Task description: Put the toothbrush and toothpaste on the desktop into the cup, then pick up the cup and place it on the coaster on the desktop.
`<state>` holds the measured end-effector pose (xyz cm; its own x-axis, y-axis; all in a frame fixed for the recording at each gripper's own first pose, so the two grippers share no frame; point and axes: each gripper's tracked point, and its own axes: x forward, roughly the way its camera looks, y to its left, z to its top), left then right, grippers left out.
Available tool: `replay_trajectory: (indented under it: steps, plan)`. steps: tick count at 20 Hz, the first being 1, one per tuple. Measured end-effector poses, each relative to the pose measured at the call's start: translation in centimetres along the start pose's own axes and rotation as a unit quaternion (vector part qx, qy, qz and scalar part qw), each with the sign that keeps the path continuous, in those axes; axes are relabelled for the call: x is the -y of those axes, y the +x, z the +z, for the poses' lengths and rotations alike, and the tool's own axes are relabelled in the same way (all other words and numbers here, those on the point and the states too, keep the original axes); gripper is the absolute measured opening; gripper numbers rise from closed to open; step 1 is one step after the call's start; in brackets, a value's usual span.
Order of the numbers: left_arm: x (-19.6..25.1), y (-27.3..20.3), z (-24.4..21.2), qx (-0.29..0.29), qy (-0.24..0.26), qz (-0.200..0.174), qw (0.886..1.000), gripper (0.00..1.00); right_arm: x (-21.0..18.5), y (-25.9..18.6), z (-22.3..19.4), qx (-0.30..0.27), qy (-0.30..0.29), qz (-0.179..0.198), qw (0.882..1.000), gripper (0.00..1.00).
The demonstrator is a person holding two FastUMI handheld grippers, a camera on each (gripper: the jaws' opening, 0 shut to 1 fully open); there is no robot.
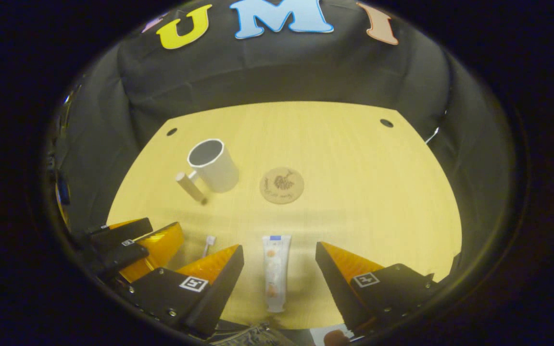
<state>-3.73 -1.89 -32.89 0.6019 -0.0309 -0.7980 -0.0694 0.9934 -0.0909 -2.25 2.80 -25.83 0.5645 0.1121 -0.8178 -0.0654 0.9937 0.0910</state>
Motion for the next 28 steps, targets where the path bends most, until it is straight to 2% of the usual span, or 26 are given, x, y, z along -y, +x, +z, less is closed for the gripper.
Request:
replay_trajectory:
  steps: [5,12,18,19,20,21,25,26,27,28]
  plan:
    - [0.1,2.5,-4.2,-0.064,-0.001,0.002,0.998,1.0,-0.1,2.7,-3.4,-0.062,0.0,0.001,0.998,0.93]
    - [0.2,5.0,-7.9,-0.128,0.009,0.006,0.992,1.0,-0.2,5.3,-7.2,-0.137,-0.008,0.001,0.991,0.94]
    - [-0.3,5.9,-9.3,-0.162,0.027,0.024,0.986,1.0,0.1,6.5,-9.2,-0.175,-0.019,-0.007,0.984,0.94]
    - [-0.6,5.9,-9.3,-0.165,0.034,0.031,0.985,0.97,0.4,6.7,-9.2,-0.176,-0.025,-0.015,0.984,0.94]
    - [-0.6,5.8,-9.5,-0.172,0.04,0.037,0.984,1.0,0.5,6.8,-9.1,-0.176,-0.027,-0.016,0.984,0.93]
    - [-0.5,6.0,-9.3,-0.171,0.044,0.036,0.984,0.94,0.5,6.8,-9.1,-0.177,-0.027,-0.018,0.984,0.92]
    - [-0.5,6.1,-9.3,-0.182,0.045,0.037,0.982,0.93,1.0,7.6,-9.4,-0.188,-0.032,-0.03,0.981,0.92]
    - [-0.4,6.2,-9.1,-0.178,0.046,0.037,0.982,0.91,1.0,6.6,-9.3,-0.199,-0.031,-0.03,0.979,0.84]
    - [-0.4,6.1,-9.1,-0.184,0.047,0.037,0.981,0.77,1.1,6.8,-9.2,-0.196,-0.029,-0.034,0.98,0.85]
    - [-0.4,6.3,-9.1,-0.187,0.048,0.037,0.981,0.76,1.2,7.0,-9.4,-0.2,-0.025,-0.035,0.979,0.73]
